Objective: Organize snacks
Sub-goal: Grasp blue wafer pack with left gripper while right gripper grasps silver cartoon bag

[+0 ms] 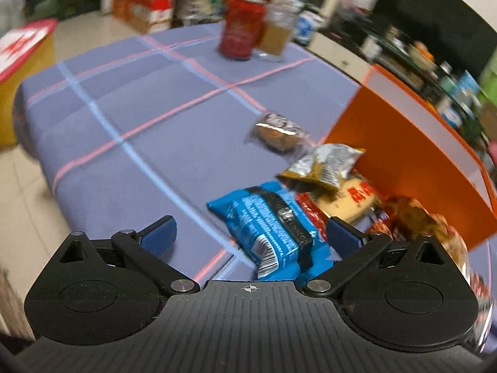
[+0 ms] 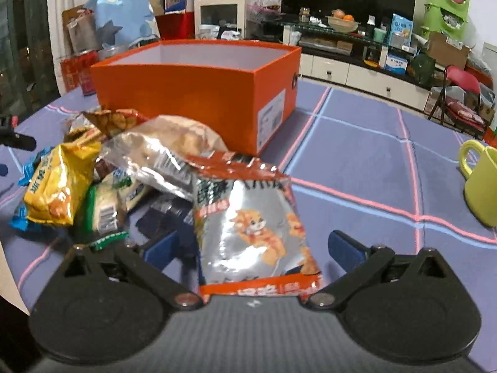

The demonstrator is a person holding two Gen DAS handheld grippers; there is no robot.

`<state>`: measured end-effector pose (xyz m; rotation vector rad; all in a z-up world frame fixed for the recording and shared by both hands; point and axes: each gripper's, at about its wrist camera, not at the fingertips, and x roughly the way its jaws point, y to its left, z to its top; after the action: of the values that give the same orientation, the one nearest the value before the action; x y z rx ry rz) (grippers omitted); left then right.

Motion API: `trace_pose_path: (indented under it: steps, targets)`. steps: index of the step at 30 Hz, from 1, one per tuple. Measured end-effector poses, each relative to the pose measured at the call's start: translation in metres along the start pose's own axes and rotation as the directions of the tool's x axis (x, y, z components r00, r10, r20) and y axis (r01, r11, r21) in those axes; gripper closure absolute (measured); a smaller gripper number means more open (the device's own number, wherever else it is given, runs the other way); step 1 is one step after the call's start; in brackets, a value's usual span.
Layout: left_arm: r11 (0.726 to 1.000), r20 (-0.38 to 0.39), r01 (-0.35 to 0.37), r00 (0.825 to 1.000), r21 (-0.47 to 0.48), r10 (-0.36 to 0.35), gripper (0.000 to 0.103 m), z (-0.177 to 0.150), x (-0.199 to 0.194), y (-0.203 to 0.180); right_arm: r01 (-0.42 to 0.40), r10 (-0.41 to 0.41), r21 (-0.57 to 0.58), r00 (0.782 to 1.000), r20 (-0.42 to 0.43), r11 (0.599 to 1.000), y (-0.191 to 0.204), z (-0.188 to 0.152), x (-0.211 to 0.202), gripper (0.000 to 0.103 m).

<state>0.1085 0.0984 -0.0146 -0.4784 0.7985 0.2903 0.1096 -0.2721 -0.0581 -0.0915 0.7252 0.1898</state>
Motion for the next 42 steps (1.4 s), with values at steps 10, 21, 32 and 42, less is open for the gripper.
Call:
trace_pose_path:
  steps: [10,21,32,42]
  targets:
    - [0.998,-0.039,-0.005,0.999,-0.064,0.002,0.014,0.004,0.016,0.001,-0.018,0.019,0.008,0.999,-0.043,1.0,0.009,-0.003,0.006,0.01]
    - [0.996,-0.055,0.05,0.997,0.07,-0.046,0.056,0.002,0.016,-0.008,-0.02,0.026,0.083,0.997,-0.066,0.996,0.003,0.002,0.005,0.043]
    - [0.985,-0.086,0.146,0.987,0.092,-0.138,0.085,0.006,0.011,0.005,0.038,-0.037,0.016,0.998,-0.051,0.999,0.015,0.004,-0.007,0.047]
    - [0.984,-0.085,0.141,0.988,0.113,-0.132,0.069,0.011,0.019,0.003,0.057,-0.058,-0.017,0.996,-0.068,0.998,0.018,0.003,-0.002,0.046]
